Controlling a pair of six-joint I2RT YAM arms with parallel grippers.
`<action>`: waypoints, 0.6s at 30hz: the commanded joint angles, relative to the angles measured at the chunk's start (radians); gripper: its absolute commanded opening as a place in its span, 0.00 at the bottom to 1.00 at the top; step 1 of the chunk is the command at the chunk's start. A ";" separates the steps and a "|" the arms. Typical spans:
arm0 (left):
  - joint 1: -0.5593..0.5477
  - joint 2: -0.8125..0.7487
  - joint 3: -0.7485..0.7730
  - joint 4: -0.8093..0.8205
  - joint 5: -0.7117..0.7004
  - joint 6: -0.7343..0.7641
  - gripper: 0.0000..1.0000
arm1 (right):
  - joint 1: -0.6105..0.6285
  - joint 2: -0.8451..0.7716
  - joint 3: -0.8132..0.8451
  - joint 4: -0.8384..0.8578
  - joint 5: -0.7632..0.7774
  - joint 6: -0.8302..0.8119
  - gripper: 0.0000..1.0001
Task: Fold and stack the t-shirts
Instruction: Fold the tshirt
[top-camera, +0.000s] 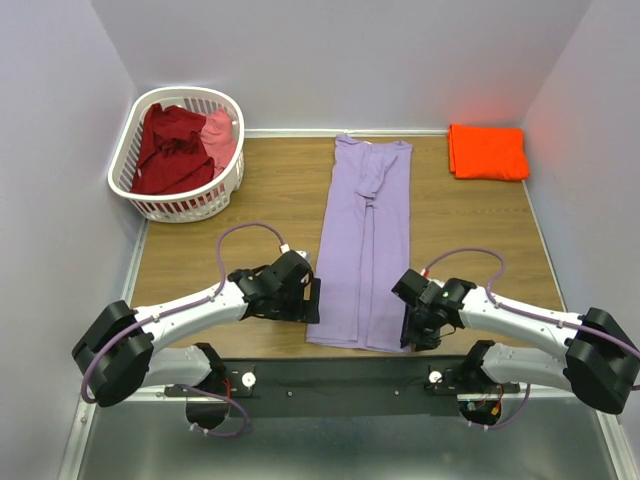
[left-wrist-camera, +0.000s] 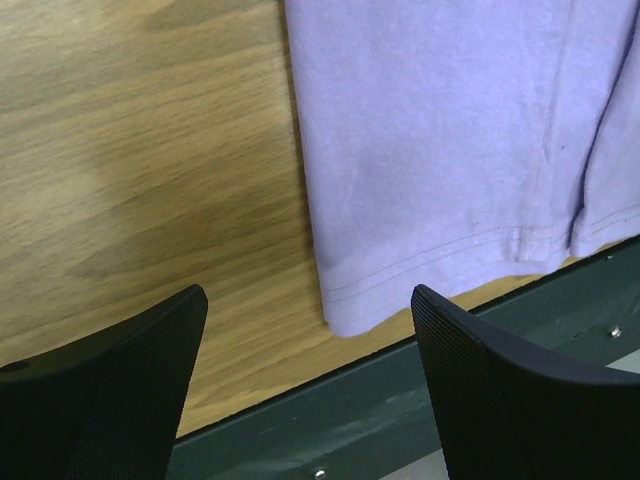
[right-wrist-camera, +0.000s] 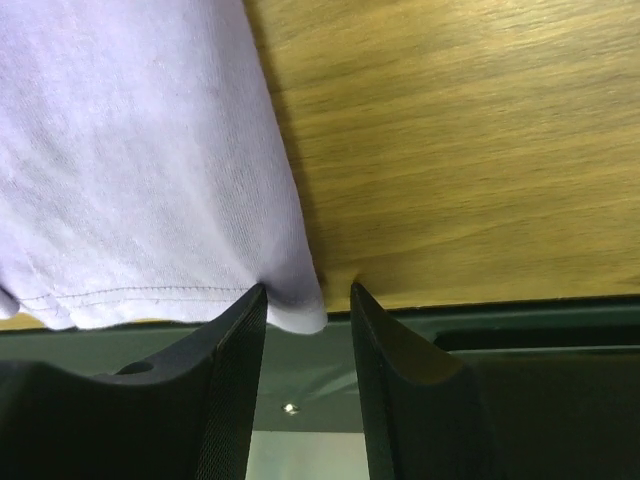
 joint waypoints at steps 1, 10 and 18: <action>-0.022 0.007 0.015 -0.018 -0.022 -0.038 0.91 | 0.003 0.005 -0.054 0.034 -0.015 0.025 0.47; -0.052 0.030 0.036 -0.066 -0.031 -0.053 0.85 | 0.001 0.041 -0.091 0.078 -0.074 -0.012 0.31; -0.098 0.077 0.068 -0.104 -0.076 -0.079 0.68 | 0.001 0.023 -0.079 0.080 -0.062 -0.020 0.03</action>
